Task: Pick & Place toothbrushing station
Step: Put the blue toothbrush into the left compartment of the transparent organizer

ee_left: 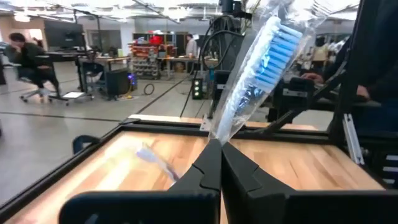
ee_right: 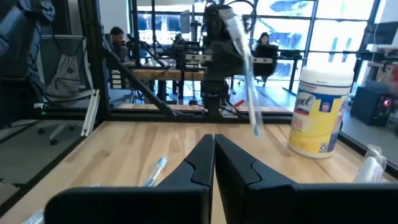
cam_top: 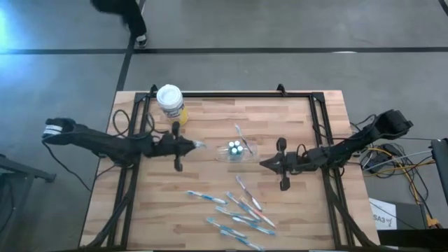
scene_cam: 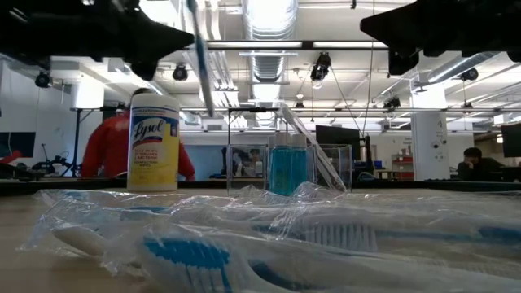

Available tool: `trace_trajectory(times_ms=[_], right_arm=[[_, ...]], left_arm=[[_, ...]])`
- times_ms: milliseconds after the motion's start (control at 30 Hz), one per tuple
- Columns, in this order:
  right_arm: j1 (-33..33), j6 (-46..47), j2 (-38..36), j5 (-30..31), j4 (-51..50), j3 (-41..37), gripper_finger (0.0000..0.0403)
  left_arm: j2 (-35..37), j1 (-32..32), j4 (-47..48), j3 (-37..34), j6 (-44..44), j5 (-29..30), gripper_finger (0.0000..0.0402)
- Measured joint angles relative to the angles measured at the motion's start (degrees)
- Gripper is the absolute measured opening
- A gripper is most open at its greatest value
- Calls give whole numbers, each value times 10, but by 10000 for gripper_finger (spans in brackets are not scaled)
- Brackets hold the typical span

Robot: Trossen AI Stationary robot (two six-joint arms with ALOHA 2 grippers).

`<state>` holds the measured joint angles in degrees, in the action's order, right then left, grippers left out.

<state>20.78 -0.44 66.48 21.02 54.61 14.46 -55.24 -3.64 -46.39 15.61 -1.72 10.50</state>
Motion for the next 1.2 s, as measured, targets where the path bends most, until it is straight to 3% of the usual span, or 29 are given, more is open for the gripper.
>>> trace_trajectory(times_ms=[233,500,733,933,1200], right_arm=[[0,-11,0,0,1,0,8],[0,-6,-1,-1,-2,0,8],[0,3,0,-5,-5,0,8],[0,15,0,-5,-7,0,8],[0,15,0,-5,-9,0,8]], left_arm=[[-135,58,-72,42,-37,-86,1],[-257,61,-72,103,-14,-82,1],[-317,73,-73,103,-25,-25,0],[-361,89,-101,105,-36,-24,0],[-362,100,-101,106,-89,-20,21]])
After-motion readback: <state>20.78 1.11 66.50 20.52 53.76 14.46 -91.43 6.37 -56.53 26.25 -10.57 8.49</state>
